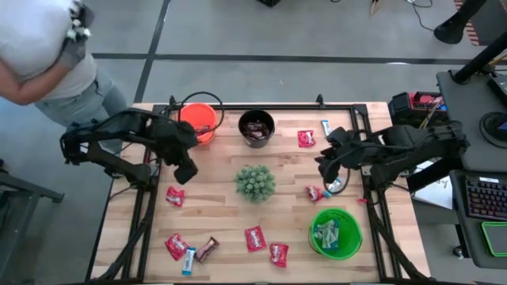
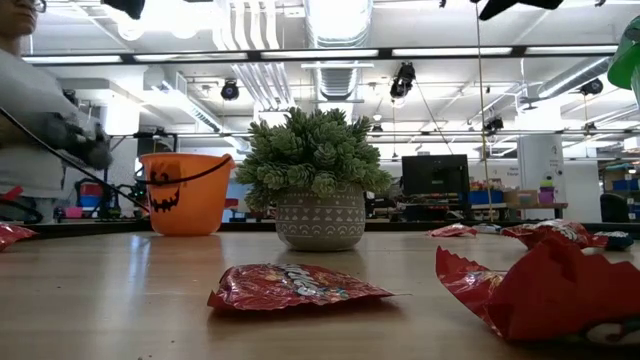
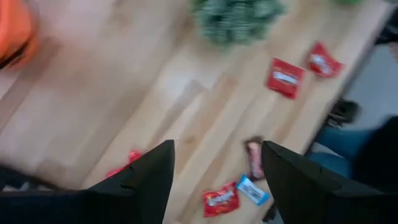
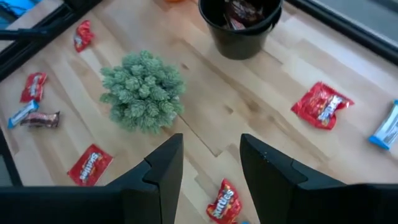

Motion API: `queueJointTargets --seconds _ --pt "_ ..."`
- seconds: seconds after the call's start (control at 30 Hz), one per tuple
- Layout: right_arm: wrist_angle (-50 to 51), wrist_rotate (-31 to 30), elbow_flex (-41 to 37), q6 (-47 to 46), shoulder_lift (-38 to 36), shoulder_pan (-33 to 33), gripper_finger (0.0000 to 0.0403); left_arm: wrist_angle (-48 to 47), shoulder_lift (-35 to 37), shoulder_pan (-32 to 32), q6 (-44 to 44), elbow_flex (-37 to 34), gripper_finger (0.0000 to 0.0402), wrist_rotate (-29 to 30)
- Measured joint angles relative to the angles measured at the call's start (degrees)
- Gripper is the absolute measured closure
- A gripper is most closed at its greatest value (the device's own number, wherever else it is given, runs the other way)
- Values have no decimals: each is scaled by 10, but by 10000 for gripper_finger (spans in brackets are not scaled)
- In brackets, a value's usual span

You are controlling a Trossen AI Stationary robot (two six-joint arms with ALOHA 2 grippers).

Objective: Sort candy
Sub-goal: Put the brown chocolate into the black bucket

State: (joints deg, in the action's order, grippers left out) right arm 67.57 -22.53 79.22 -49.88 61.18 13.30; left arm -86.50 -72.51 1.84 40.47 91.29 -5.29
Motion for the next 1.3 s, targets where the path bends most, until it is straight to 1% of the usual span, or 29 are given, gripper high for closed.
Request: queueJointTargets --seconds 0.1,0.27,0.5,0.67,0.8,1.03,1.2,1.3 --pt "0 0 0 29 -11 0 252 -1 -17 14 45 -4 184 29" --pt "0 0 0 74 -19 0 252 -1 -46 48 122 -4 191 33" --pt "0 0 0 102 -19 0 252 1 -92 138 208 -5 192 65" --pt "0 0 0 116 -19 0 252 12 -139 196 258 -5 192 88" --pt "0 0 0 133 -19 0 252 20 -187 223 281 -5 192 92" --pt "-1 0 0 147 -19 0 252 21 -266 253 278 -5 192 74" --pt "-1 2 0 147 -19 0 252 21 -288 267 280 -5 192 74" --pt "-1 5 0 147 -19 0 252 22 -290 276 281 -8 192 94"
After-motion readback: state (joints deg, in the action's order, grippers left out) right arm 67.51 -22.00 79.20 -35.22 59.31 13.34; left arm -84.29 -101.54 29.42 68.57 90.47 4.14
